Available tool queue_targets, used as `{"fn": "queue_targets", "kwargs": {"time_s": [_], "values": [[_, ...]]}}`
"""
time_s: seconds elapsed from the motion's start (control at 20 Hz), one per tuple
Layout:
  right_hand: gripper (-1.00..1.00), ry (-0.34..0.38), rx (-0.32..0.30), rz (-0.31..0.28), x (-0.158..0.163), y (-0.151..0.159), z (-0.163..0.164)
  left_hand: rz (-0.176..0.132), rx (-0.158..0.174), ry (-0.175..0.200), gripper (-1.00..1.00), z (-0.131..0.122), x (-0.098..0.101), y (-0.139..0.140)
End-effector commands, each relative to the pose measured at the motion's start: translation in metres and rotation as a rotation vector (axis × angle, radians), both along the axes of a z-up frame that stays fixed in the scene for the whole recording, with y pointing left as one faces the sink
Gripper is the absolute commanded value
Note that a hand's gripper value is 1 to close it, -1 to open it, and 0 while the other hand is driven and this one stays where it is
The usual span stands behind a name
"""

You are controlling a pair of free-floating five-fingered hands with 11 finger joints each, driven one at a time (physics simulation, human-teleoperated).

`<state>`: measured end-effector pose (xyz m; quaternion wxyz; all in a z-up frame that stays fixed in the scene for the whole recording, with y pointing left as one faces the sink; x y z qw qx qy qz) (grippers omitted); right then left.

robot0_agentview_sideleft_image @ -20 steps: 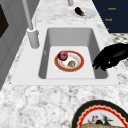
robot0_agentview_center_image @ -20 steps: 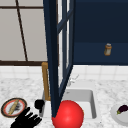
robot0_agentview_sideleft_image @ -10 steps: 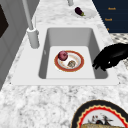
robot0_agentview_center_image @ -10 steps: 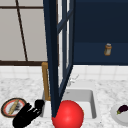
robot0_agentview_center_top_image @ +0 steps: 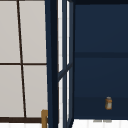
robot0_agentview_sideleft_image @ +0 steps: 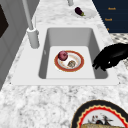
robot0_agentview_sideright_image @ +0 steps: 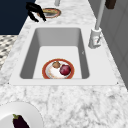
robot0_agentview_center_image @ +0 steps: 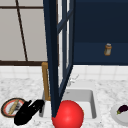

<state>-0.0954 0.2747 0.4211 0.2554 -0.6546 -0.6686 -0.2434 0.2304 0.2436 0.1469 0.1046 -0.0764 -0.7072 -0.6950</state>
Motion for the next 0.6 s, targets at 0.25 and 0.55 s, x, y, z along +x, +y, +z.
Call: {"fn": "queue_targets", "kwargs": {"time_s": [0.25, 0.55], "values": [[-1.0, 0.152, 0.005, 0.072, 0.012, -0.014, -0.001, 0.0, 0.0, 0.0, 0.0, 0.0, 0.0, 0.0], [-1.0, 0.198, -0.085, 0.169, 0.013, -0.039, -0.007, 0.0, 0.0, 0.0, 0.0, 0.0, 0.0, 0.0]]}}
